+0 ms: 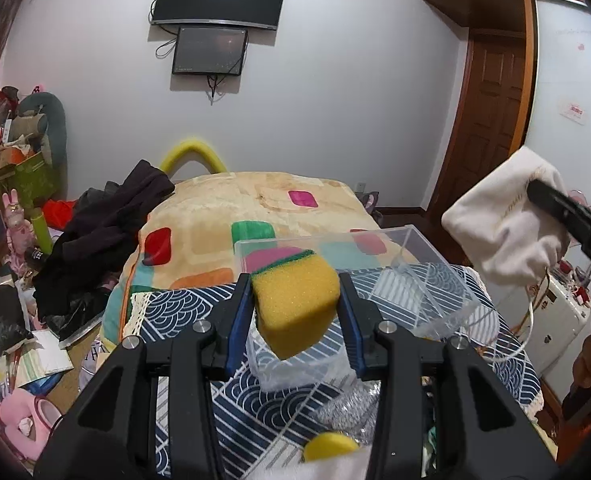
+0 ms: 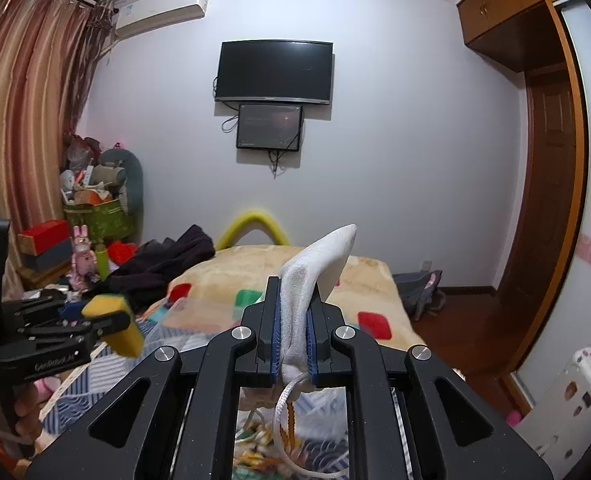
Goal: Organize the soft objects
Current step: 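Drop the sponge into the clear box with the left tool while the right tool places the cloth bag inside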
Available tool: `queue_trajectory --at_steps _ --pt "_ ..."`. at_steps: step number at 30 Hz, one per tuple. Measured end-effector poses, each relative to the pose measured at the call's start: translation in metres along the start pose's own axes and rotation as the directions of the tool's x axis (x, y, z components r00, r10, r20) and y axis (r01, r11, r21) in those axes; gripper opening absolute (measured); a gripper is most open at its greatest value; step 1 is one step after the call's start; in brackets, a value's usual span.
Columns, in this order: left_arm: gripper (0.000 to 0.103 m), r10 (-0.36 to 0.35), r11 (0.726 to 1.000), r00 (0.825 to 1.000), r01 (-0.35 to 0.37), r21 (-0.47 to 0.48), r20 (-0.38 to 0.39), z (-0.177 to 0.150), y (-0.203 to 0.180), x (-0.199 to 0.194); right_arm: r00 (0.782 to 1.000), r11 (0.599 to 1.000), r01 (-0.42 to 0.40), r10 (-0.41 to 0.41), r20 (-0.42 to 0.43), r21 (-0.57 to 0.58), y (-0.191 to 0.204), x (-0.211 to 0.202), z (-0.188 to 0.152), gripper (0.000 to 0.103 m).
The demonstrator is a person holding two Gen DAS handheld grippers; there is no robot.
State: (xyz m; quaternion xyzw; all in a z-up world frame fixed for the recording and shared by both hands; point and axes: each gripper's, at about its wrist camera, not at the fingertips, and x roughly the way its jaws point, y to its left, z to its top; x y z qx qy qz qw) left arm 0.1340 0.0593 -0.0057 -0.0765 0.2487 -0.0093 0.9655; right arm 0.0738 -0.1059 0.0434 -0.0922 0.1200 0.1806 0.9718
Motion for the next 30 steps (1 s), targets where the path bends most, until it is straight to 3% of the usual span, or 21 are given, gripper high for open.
queue_trajectory --at_steps 6,12,18,24,27,30 --pt "0.041 0.021 0.999 0.999 -0.019 0.034 -0.044 -0.001 -0.005 0.027 0.999 0.999 0.036 -0.036 -0.011 -0.019 -0.001 0.020 -0.001 0.009" --pt "0.041 0.026 0.998 0.991 -0.018 0.059 -0.134 -0.008 -0.008 0.063 0.992 1.000 0.018 -0.020 -0.124 -0.015 -0.010 0.050 -0.022 0.009" --pt "0.041 0.004 0.998 0.976 0.009 0.059 -0.219 -0.015 -0.011 0.087 0.962 1.000 -0.029 0.026 -0.272 -0.005 -0.016 0.078 -0.046 0.009" --pt "0.041 -0.006 0.998 0.960 0.021 0.051 -0.281 -0.019 -0.010 0.103 0.929 0.998 -0.067 0.062 -0.364 -0.001 -0.022 0.089 -0.057 0.009" --pt "0.045 -0.011 0.998 0.956 0.027 0.050 -0.294 -0.018 -0.010 0.103 0.919 0.997 -0.068 0.054 -0.390 -0.023 -0.020 0.086 -0.061 0.009" --pt "0.058 -0.005 0.998 0.962 0.023 0.064 -0.272 -0.018 -0.013 0.094 0.919 0.998 -0.064 0.048 -0.392 -0.029 -0.021 0.083 -0.059 0.014"
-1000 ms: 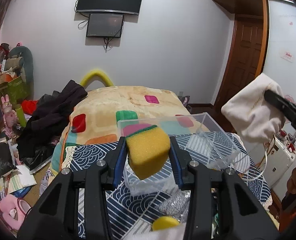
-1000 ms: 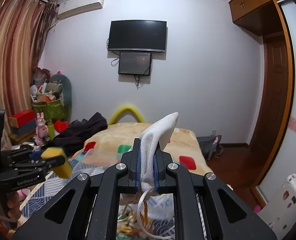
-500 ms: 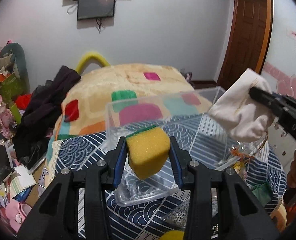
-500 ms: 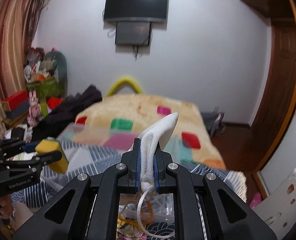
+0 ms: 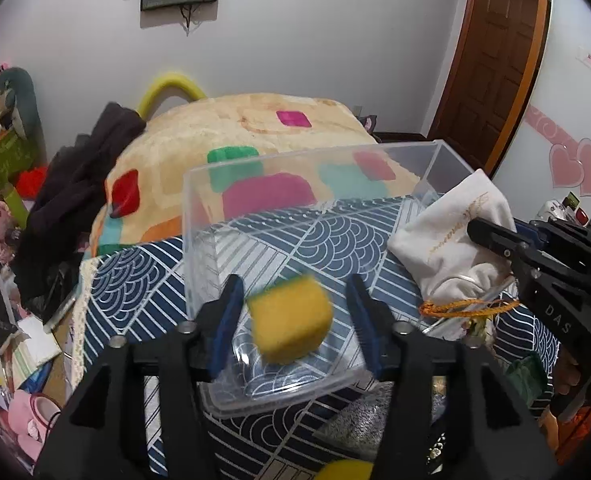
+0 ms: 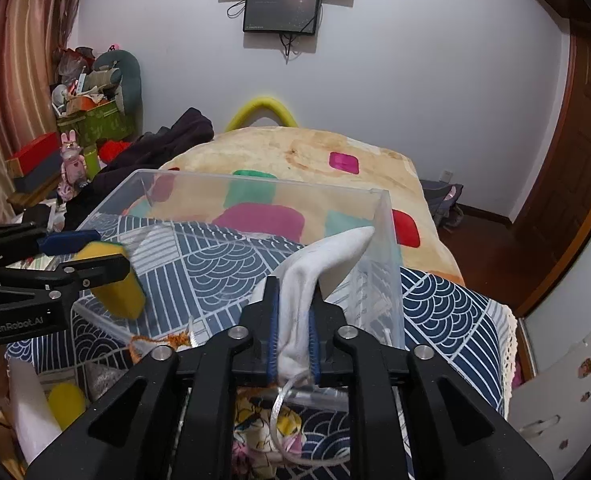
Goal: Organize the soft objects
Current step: 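Drop the sponge into the clear box with the left tool while the right tool places the cloth bag inside, then grasp the white foam block with the left tool while the right tool grasps the green knit glove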
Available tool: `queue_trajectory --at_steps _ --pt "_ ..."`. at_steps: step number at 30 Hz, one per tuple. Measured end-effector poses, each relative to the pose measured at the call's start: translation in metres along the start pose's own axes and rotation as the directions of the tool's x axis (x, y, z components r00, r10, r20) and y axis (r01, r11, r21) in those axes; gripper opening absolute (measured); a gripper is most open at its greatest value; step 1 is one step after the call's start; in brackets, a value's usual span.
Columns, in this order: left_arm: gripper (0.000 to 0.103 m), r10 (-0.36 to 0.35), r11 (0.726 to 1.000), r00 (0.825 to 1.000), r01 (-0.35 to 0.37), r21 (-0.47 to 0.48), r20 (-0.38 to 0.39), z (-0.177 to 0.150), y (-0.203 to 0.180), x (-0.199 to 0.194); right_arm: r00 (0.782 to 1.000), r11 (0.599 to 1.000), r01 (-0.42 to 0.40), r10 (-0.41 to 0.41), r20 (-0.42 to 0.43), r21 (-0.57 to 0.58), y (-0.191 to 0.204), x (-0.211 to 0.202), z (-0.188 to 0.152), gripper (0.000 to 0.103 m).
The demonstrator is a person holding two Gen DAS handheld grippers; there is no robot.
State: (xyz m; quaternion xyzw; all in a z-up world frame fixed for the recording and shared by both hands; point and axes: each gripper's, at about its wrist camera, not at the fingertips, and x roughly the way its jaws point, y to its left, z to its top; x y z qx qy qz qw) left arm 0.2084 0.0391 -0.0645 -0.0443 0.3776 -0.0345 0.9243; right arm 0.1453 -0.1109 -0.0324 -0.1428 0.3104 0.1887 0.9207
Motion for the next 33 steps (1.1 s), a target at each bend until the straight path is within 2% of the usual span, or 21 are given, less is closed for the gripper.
queue_trajectory --at_steps 1,3,5,8,11,14,18,21,26,33 --pt "0.061 0.006 1.000 1.000 -0.006 0.008 0.011 -0.001 -0.002 -0.004 1.000 1.000 0.001 -0.001 0.002 -0.002 0.000 -0.003 0.000 0.018" --pt "0.063 0.017 1.000 0.999 -0.017 0.026 0.036 -0.001 -0.007 -0.013 1.000 1.000 -0.006 0.006 0.008 -0.001 -0.001 -0.008 0.001 0.027" --pt "0.067 0.030 0.998 0.998 -0.032 0.045 0.059 -0.003 -0.012 -0.024 1.000 1.000 -0.006 0.006 0.025 -0.002 -0.002 -0.014 0.002 0.039" --pt "0.079 0.044 0.997 0.994 -0.051 0.064 0.100 -0.006 -0.018 -0.040 0.998 1.000 0.017 -0.017 0.066 -0.008 0.000 -0.027 0.004 0.051" --pt "0.085 0.045 0.996 0.989 -0.055 0.068 0.141 -0.009 -0.020 -0.059 0.993 1.000 0.019 -0.019 0.115 -0.002 0.001 -0.047 0.005 0.064" --pt "0.093 0.058 0.995 0.982 -0.072 0.068 0.182 -0.015 -0.021 -0.078 0.988 1.000 0.015 -0.016 0.156 0.008 0.002 -0.062 0.005 0.072" --pt "0.098 0.071 0.993 0.972 -0.089 0.076 0.222 -0.028 -0.025 -0.101 0.980 1.000 0.007 -0.011 0.196 0.020 0.001 -0.081 -0.002 0.079" --pt "0.102 0.061 0.994 0.973 -0.080 0.077 0.222 -0.041 -0.029 -0.112 0.977 1.000 0.001 -0.007 0.214 0.029 0.003 -0.089 -0.009 0.082" --pt "0.102 0.053 0.996 0.984 -0.064 0.057 0.169 -0.063 -0.032 -0.112 0.978 1.000 0.003 -0.010 0.209 0.031 0.010 -0.095 -0.022 0.084" --pt "0.102 0.080 0.995 0.993 -0.085 0.051 0.092 -0.106 -0.027 -0.110 0.986 0.999 -0.004 -0.004 0.169 0.044 0.014 -0.096 -0.054 0.084"
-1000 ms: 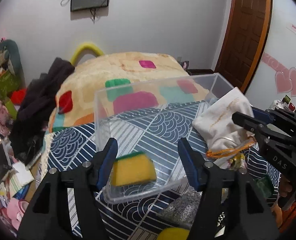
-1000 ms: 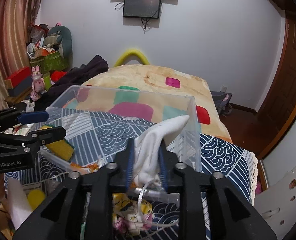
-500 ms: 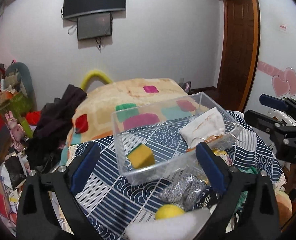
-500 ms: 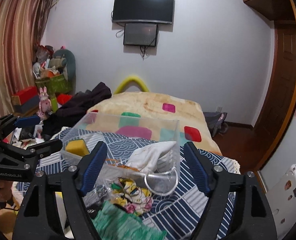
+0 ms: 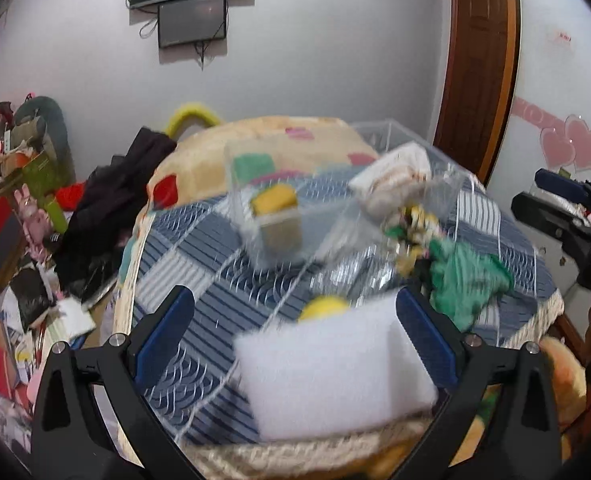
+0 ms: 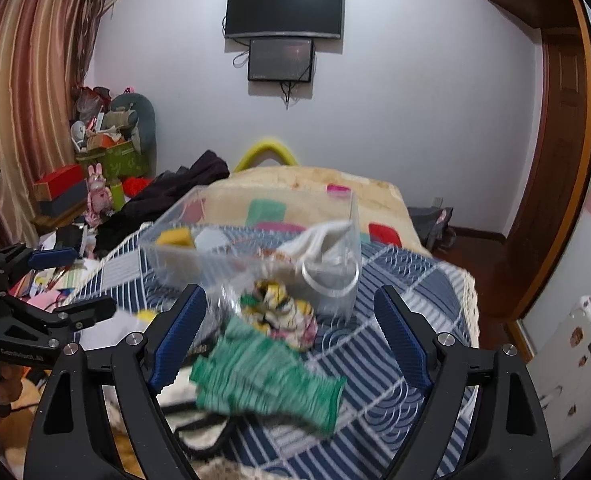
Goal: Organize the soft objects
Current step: 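Grasp the white foam block with the left tool while the right tool grasps the green knit glove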
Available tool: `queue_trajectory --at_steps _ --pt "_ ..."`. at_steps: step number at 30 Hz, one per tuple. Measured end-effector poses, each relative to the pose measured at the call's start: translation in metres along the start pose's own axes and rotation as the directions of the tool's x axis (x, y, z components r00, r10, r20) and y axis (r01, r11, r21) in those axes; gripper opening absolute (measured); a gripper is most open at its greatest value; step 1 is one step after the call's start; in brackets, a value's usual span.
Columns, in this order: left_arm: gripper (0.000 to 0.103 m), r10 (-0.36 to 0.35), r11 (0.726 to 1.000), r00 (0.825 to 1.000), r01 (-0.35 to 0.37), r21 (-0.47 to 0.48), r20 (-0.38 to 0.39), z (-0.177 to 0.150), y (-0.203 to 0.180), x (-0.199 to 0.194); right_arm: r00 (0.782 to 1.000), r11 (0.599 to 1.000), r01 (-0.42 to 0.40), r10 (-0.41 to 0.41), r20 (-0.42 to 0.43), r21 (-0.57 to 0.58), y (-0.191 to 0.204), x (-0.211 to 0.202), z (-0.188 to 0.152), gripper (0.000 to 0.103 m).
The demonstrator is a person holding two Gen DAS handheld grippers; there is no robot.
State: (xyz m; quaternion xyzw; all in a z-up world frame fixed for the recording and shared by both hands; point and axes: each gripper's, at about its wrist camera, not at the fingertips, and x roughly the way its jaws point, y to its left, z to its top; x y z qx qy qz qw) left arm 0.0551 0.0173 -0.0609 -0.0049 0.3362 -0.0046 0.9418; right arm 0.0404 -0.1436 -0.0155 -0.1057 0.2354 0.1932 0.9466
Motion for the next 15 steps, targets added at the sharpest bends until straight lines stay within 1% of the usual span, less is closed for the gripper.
queue_trajectory --at_steps 4,7,10,11,13,15 --pt "0.102 0.023 1.000 0.999 -0.023 0.000 -0.023 -0.024 0.009 -0.011 0.999 1.000 -0.001 0.001 -0.039 0.021 -0.003 0.001 -0.017 0.084" --pt "0.102 0.018 1.000 0.999 -0.017 0.014 -0.030 -0.038 0.010 -0.017 0.998 0.999 -0.007 0.010 -0.067 0.047 -0.007 0.002 -0.025 0.084" --pt "0.102 0.014 0.999 0.999 -0.012 0.050 -0.032 -0.053 0.005 -0.020 0.996 0.998 -0.004 0.010 -0.087 0.063 -0.008 0.004 -0.031 0.084" --pt "0.102 0.011 0.998 0.999 -0.010 0.056 -0.034 -0.054 0.004 -0.019 0.996 0.998 -0.005 0.010 -0.091 0.065 -0.008 0.003 -0.034 0.084" --pt "0.102 -0.021 0.998 0.999 0.024 0.066 -0.046 -0.060 0.000 -0.017 0.995 0.997 -0.009 0.016 -0.102 0.071 -0.008 0.004 -0.037 0.084" --pt "0.102 -0.030 0.996 0.998 0.035 0.088 -0.061 -0.063 -0.006 -0.013 0.994 0.997 -0.009 0.017 -0.108 0.072 -0.008 0.003 -0.039 0.084"
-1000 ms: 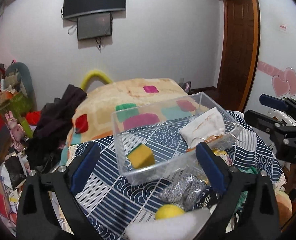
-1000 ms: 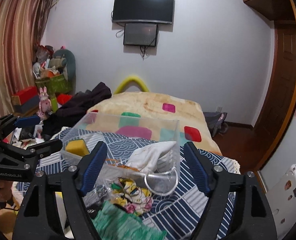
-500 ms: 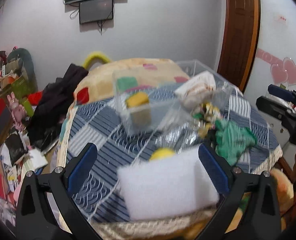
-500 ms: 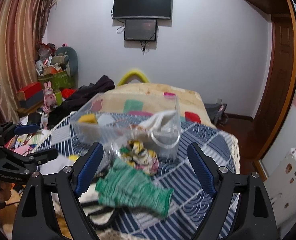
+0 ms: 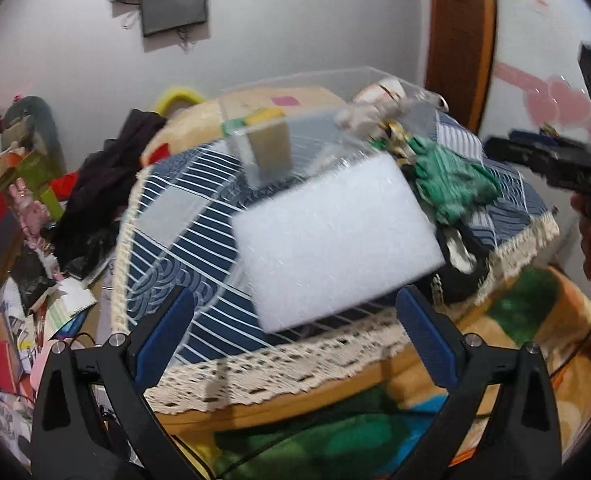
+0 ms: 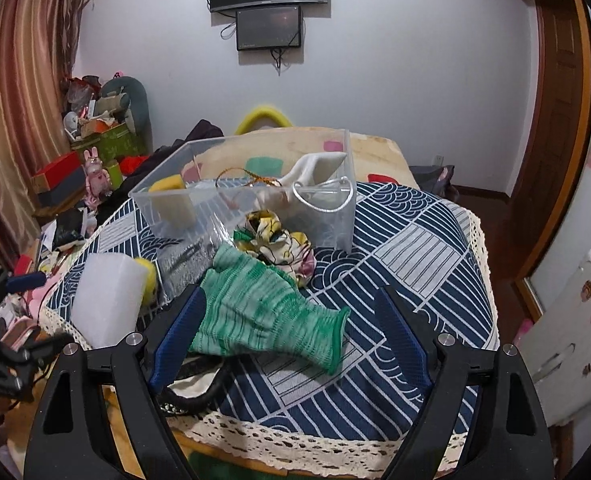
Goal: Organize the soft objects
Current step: 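Grasp the white foam block with the left tool while the right tool grasps the green knit glove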
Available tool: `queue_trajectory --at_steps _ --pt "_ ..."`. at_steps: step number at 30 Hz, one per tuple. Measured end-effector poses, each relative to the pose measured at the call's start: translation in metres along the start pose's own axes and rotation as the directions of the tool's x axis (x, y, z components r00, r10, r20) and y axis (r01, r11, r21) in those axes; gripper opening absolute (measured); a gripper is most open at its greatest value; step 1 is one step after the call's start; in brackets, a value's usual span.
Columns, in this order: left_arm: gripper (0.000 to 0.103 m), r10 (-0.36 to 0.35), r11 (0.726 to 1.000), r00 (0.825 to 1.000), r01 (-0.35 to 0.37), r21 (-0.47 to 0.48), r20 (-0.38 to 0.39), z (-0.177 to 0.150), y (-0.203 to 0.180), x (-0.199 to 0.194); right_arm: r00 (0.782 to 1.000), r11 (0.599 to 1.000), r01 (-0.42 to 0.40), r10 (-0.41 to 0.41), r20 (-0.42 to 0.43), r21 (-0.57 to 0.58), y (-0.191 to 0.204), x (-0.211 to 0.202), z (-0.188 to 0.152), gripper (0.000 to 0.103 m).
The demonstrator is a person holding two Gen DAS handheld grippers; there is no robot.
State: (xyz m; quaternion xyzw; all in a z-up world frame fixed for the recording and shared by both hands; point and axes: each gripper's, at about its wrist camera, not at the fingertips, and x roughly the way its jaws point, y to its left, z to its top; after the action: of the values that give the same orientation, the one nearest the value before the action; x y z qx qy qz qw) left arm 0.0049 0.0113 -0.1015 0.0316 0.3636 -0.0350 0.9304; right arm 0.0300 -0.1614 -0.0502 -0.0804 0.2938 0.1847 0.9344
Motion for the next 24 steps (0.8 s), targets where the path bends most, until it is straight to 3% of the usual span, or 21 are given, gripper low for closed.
queue_trajectory --at_steps 7,12,17,24 --pt "0.102 0.057 0.998 0.998 -0.056 0.036 -0.032 0.009 -0.007 0.025 1.000 1.000 -0.007 0.007 -0.020 0.013 0.000 0.002 -0.006 0.084" --pt "0.102 0.024 1.000 0.999 -0.024 -0.002 -0.026 0.023 0.000 0.032 0.999 1.000 -0.012 0.013 -0.033 0.021 -0.003 0.004 -0.007 0.084" --pt "0.102 0.039 0.999 0.999 -0.039 0.004 -0.012 0.041 0.006 0.037 0.998 0.999 -0.024 0.026 -0.053 0.025 -0.002 0.010 -0.007 0.084" --pt "0.102 -0.019 1.000 1.000 0.019 -0.005 -0.013 0.063 0.022 0.053 0.995 0.999 -0.044 0.045 -0.084 0.020 0.004 0.018 -0.010 0.084"
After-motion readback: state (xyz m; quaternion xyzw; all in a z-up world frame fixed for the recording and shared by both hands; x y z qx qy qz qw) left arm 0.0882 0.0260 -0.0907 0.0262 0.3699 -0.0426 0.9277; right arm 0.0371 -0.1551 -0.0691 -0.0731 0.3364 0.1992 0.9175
